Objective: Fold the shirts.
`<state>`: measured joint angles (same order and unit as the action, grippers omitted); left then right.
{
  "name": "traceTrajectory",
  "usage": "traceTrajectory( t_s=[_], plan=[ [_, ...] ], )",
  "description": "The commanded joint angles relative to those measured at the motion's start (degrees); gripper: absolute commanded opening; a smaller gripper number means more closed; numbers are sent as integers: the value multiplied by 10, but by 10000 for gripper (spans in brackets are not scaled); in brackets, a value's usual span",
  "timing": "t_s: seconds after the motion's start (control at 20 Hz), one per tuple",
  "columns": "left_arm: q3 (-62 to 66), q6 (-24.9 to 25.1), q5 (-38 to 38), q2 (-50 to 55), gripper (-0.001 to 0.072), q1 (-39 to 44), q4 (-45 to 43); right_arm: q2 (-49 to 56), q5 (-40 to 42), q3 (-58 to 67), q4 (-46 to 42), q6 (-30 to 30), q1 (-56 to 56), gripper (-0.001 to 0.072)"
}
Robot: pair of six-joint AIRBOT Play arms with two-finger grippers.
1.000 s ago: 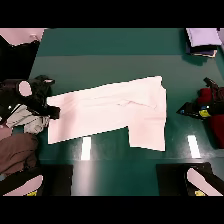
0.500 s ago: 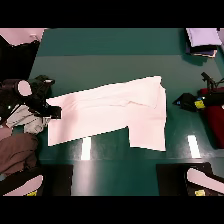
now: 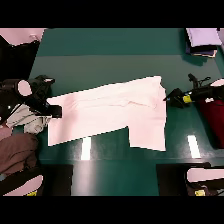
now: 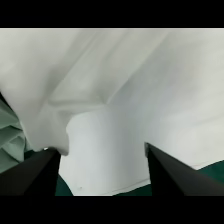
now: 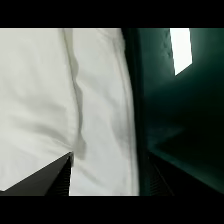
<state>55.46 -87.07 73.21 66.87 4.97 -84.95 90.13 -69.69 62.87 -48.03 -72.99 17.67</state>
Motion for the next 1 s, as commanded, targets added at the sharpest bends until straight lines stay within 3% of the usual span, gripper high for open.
traceTrajectory(
  t_s=[0.0,0.05,0.1,0.15,0.5,0.85,0.9,0.95],
  plan=[
    [1,0,-1,0,613,0,1,28,30,7,-1,0,-25,487],
    [1,0,-2,0,614,0,1,29,34,7,0,1,-30,397],
    [1,0,-2,0,613,0,1,29,35,7,0,8,-31,182],
    [1,0,-2,0,614,0,1,28,27,7,0,16,-31,18],
    [1,0,-7,0,614,0,16,-101,12,-60,-143,-7,37,16],
    [0,2,-59,0,614,0,78,-179,7,-130,-160,5,118,19],
    [0,5,-49,0,615,0,77,-179,-5,-123,-161,5,118,57],
    [0,8,-32,0,615,0,75,-179,-19,-110,-161,5,118,322]
  ],
)
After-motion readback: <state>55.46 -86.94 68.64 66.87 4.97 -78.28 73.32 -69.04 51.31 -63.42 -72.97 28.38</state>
